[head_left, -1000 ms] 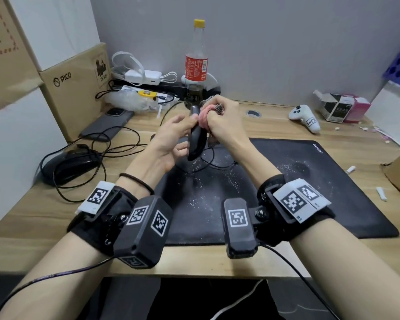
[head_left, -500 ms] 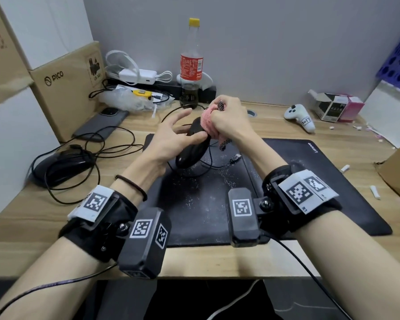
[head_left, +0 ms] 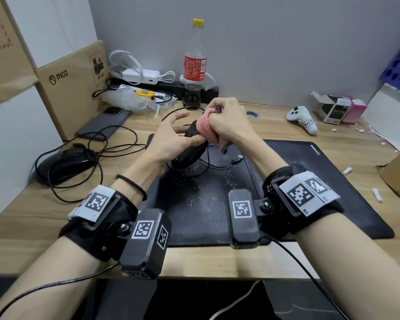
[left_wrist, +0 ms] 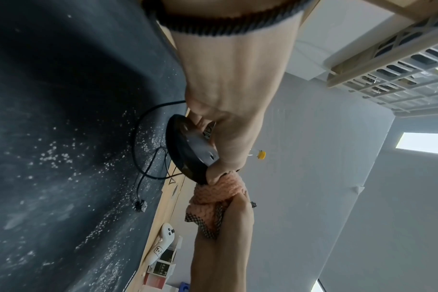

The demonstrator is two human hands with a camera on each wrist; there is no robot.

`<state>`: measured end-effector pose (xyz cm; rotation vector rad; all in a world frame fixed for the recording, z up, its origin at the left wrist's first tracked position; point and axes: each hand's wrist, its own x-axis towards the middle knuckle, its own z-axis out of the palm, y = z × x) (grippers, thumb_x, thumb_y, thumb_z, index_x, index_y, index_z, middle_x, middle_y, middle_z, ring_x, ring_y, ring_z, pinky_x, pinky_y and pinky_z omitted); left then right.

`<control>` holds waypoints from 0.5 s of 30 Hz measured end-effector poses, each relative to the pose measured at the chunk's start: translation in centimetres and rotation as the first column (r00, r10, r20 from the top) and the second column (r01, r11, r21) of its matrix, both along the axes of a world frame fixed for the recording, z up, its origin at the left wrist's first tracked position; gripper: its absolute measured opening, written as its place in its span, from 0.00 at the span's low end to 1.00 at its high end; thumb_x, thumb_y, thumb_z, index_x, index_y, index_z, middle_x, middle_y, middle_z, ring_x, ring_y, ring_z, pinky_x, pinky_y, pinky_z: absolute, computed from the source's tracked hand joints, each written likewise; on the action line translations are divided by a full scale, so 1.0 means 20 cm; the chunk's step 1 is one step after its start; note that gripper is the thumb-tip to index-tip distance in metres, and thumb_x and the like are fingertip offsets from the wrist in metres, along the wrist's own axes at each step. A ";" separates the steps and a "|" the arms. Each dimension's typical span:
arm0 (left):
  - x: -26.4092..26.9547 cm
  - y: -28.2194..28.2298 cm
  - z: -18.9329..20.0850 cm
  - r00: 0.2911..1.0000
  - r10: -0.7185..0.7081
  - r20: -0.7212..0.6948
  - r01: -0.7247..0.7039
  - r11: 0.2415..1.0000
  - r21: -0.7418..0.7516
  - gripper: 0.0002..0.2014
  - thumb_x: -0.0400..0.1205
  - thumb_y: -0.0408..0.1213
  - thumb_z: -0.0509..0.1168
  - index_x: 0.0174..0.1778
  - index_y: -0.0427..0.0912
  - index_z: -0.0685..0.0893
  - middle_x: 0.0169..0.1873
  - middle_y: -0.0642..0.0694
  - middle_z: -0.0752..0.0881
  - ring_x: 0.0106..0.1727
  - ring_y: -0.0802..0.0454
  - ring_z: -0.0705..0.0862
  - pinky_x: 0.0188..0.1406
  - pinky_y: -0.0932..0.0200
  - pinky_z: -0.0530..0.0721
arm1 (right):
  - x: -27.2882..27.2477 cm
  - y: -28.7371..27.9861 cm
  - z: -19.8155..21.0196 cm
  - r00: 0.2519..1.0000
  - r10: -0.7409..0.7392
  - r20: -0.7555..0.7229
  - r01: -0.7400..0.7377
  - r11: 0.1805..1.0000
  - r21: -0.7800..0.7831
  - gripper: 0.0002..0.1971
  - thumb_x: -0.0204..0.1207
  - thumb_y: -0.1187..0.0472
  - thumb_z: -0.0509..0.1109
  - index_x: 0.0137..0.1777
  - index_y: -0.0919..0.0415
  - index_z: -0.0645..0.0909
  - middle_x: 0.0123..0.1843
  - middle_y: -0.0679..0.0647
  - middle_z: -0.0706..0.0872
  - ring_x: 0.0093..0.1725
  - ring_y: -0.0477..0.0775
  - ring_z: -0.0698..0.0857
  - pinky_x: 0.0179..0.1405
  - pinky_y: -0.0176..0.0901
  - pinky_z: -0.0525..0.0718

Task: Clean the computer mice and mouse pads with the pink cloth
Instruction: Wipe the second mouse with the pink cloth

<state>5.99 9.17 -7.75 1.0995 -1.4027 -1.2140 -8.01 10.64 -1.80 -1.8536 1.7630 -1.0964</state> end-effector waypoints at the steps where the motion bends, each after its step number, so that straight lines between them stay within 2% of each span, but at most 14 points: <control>1: -0.01 0.00 -0.01 1.000 0.014 -0.008 -0.014 1.000 0.013 0.35 0.68 0.36 0.81 0.70 0.54 0.76 0.54 0.45 0.87 0.54 0.52 0.87 0.43 0.63 0.82 | -0.01 0.00 0.01 1.000 0.012 -0.004 -0.012 1.000 0.022 0.12 0.70 0.69 0.59 0.38 0.60 0.85 0.29 0.58 0.86 0.22 0.50 0.80 0.15 0.28 0.73; 4: -0.03 0.01 -0.03 0.990 0.093 -0.108 -0.084 0.993 0.079 0.31 0.70 0.39 0.79 0.68 0.54 0.78 0.50 0.44 0.88 0.42 0.54 0.86 0.35 0.62 0.81 | -0.02 -0.01 0.01 0.997 0.076 0.013 -0.077 0.993 0.087 0.12 0.72 0.68 0.61 0.36 0.56 0.84 0.34 0.55 0.85 0.35 0.50 0.80 0.30 0.33 0.76; 5: -0.03 0.01 -0.02 0.982 0.125 -0.141 -0.112 0.989 0.093 0.29 0.71 0.39 0.79 0.68 0.52 0.78 0.47 0.44 0.88 0.37 0.55 0.85 0.32 0.64 0.80 | -0.02 -0.01 0.00 0.995 0.100 0.029 -0.103 0.987 0.122 0.12 0.73 0.69 0.60 0.36 0.58 0.84 0.34 0.55 0.83 0.36 0.50 0.78 0.33 0.36 0.75; 7: -0.01 0.00 0.02 0.975 0.138 -0.172 -0.124 0.988 0.092 0.28 0.73 0.37 0.77 0.69 0.48 0.78 0.46 0.46 0.88 0.34 0.57 0.86 0.27 0.68 0.80 | -0.02 0.01 -0.03 0.991 0.112 0.073 -0.121 0.982 0.145 0.11 0.74 0.70 0.60 0.37 0.61 0.83 0.33 0.54 0.80 0.36 0.49 0.76 0.34 0.38 0.72; 10: 0.02 0.00 0.06 0.990 0.072 -0.124 -0.066 0.997 0.047 0.28 0.74 0.36 0.76 0.70 0.47 0.77 0.50 0.48 0.89 0.38 0.59 0.88 0.28 0.69 0.81 | -0.03 0.01 -0.04 0.979 0.073 0.192 -0.095 0.990 0.105 0.11 0.73 0.72 0.59 0.37 0.61 0.81 0.31 0.53 0.79 0.32 0.46 0.76 0.31 0.35 0.72; 12: 0.02 0.02 0.08 0.997 -0.003 -0.080 0.004 1.000 0.022 0.29 0.74 0.38 0.77 0.71 0.49 0.77 0.52 0.47 0.89 0.46 0.55 0.88 0.33 0.68 0.82 | -0.03 0.00 -0.03 0.959 0.022 0.283 -0.048 0.995 0.085 0.13 0.70 0.76 0.58 0.35 0.61 0.80 0.27 0.52 0.80 0.25 0.41 0.78 0.25 0.30 0.74; 13: 0.02 0.03 0.08 0.998 -0.029 -0.060 0.030 0.999 0.012 0.29 0.73 0.38 0.77 0.71 0.50 0.77 0.54 0.47 0.89 0.50 0.54 0.88 0.35 0.68 0.82 | -0.03 -0.01 -0.03 0.954 -0.010 0.300 -0.012 0.997 0.071 0.13 0.68 0.75 0.58 0.32 0.59 0.80 0.26 0.50 0.80 0.23 0.40 0.80 0.25 0.30 0.76; 15: 0.02 0.04 0.09 0.997 -0.058 -0.044 0.058 0.998 0.001 0.30 0.73 0.38 0.77 0.71 0.51 0.77 0.55 0.47 0.89 0.53 0.53 0.88 0.37 0.68 0.83 | -0.03 -0.02 -0.05 0.949 -0.059 0.311 0.045 0.998 0.052 0.12 0.65 0.69 0.59 0.29 0.54 0.80 0.24 0.48 0.82 0.28 0.51 0.84 0.28 0.42 0.82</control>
